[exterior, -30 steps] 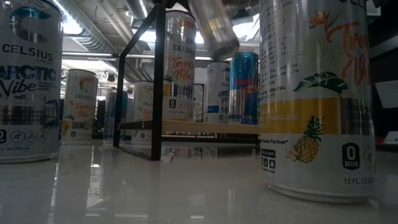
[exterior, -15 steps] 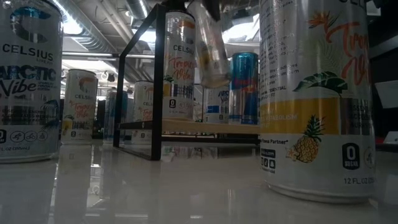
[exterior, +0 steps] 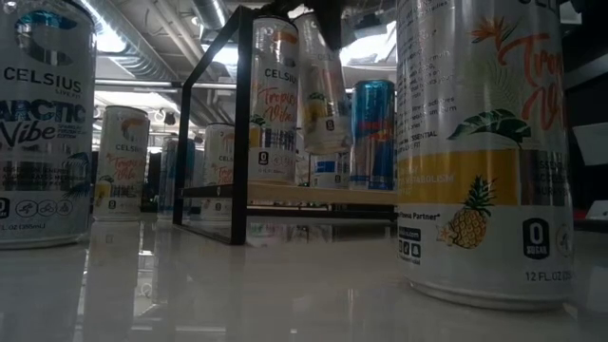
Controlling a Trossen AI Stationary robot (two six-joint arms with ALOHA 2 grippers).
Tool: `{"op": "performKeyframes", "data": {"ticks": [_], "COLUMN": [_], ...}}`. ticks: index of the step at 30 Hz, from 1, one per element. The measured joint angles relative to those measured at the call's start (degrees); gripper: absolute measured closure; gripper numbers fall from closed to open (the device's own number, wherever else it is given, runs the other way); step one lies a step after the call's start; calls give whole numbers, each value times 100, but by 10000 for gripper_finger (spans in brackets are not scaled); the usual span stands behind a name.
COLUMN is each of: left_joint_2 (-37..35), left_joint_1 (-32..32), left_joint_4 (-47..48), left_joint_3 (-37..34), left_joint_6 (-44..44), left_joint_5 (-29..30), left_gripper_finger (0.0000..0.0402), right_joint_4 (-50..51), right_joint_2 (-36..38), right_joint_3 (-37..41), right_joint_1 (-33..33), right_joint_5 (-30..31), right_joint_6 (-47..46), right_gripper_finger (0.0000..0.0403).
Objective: Place canned beverage on shelf
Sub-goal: Put the white yellow soda can on the shelf
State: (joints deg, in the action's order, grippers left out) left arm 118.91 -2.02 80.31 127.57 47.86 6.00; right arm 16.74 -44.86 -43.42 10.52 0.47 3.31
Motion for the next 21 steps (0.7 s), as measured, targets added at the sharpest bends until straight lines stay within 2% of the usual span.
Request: {"op": "performKeyframes", "data": {"ticks": [21], "left_joint_2": [435], "left_joint_1": [-230], "left_joint_4": [68], "left_joint_3": [0], "left_joint_6": [-40], "left_joint_5": [103], "left_gripper_finger": [161], "right_joint_4": [23], "right_joint_2": [-2], "right_joint_3": [0], "right_joint_1": [0], "right_joint_5": [0], "right_joint_6": [0], "right_gripper_finger": [86]}}
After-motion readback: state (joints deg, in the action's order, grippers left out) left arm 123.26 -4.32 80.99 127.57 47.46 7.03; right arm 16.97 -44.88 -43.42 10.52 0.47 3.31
